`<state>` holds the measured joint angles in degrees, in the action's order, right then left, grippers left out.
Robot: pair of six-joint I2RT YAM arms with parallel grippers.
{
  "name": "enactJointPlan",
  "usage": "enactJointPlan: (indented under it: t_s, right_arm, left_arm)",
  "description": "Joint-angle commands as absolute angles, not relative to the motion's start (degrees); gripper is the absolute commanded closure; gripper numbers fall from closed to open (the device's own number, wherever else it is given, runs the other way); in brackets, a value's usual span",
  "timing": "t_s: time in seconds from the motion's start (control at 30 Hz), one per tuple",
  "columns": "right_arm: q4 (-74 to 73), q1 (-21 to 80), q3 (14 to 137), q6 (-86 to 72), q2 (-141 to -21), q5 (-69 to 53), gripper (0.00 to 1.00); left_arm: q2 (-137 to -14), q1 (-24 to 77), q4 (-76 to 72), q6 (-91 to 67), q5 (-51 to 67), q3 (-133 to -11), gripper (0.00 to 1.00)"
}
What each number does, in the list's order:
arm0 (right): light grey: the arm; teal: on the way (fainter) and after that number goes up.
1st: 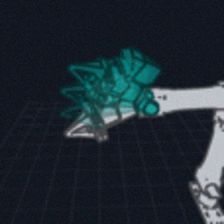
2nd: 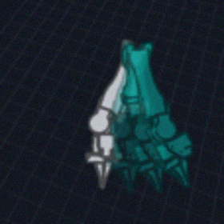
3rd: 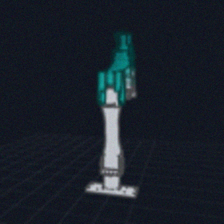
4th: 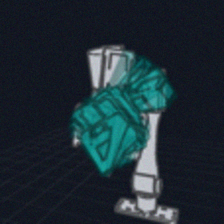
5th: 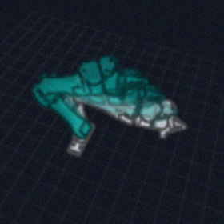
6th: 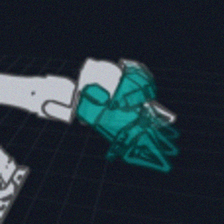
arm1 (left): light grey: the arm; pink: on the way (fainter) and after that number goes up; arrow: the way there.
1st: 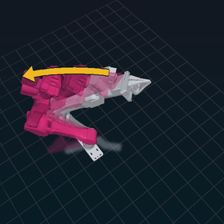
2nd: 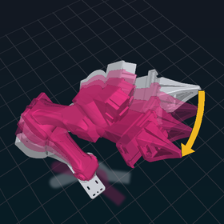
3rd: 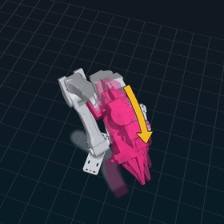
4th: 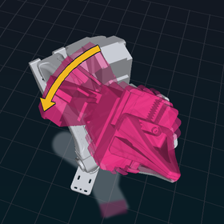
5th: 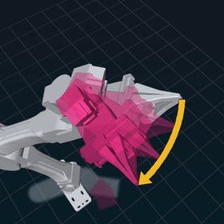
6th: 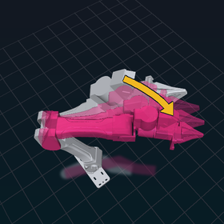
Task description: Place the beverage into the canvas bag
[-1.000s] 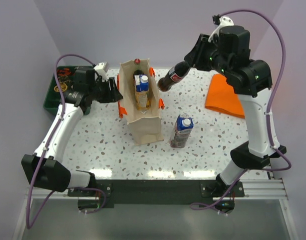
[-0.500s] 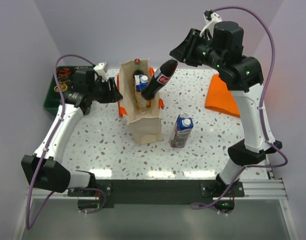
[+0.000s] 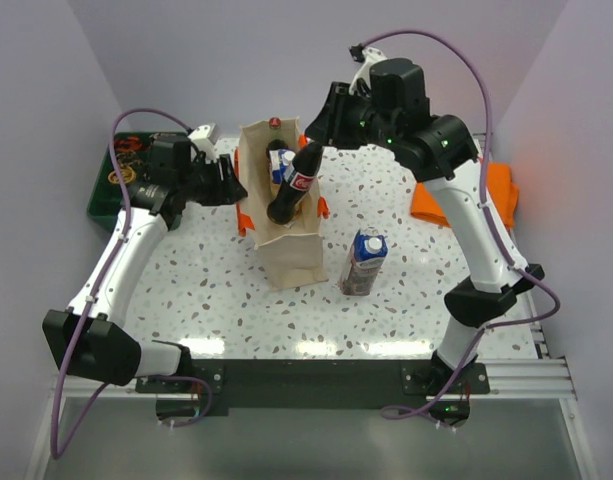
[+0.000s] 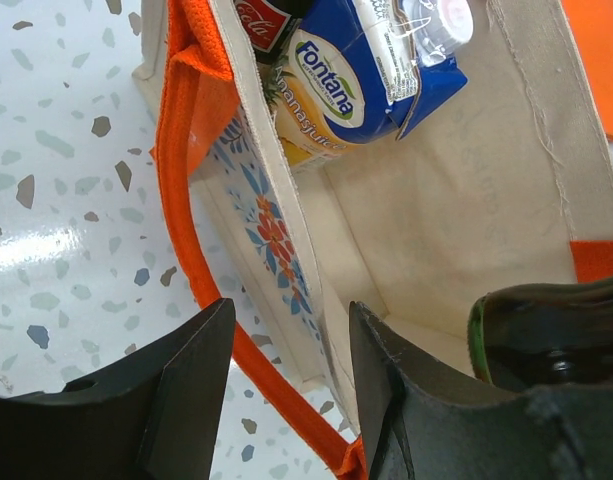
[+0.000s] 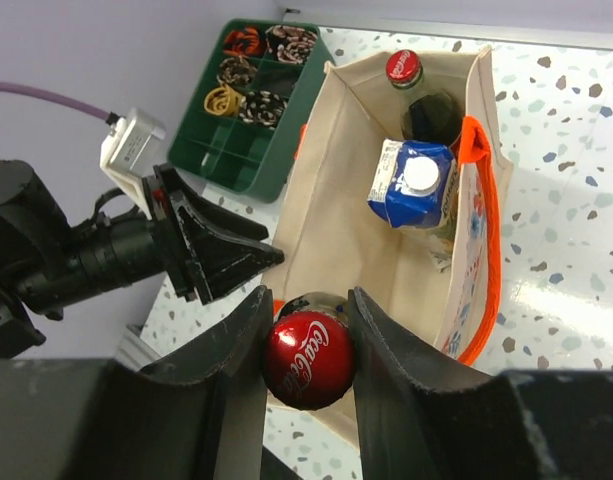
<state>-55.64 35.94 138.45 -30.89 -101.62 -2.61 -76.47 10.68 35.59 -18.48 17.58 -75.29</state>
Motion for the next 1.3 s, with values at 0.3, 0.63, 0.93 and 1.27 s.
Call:
enactJointPlan:
  t_s: [0.3,0.63,0.93,1.27]
  right_arm:
    - [-38.33,41.4,131.41,-20.83,-99.76,8.78,1.0]
    - [-35.33,42.27,132.01,-19.34,-104.94,11.78,1.0]
    - [-36.3,43.24,135.79,-17.93,-109.6,13.88,1.0]
    - [-35.95,43.86,136.93,-16.88,-110.92,15.55,1.0]
  left_arm:
    - [-75.32,11.78,33.31,-19.16,18.11,-76.9,0.46]
    - [-75.41,12.39,33.22,-19.6,18.02,-77.43,0.46]
    - [-76.03,12.66,34.45,-18.81,16.79,-77.43,0.47]
    - [-76.64,13.88,33.05,-18.63,15.47,-74.71,0.53]
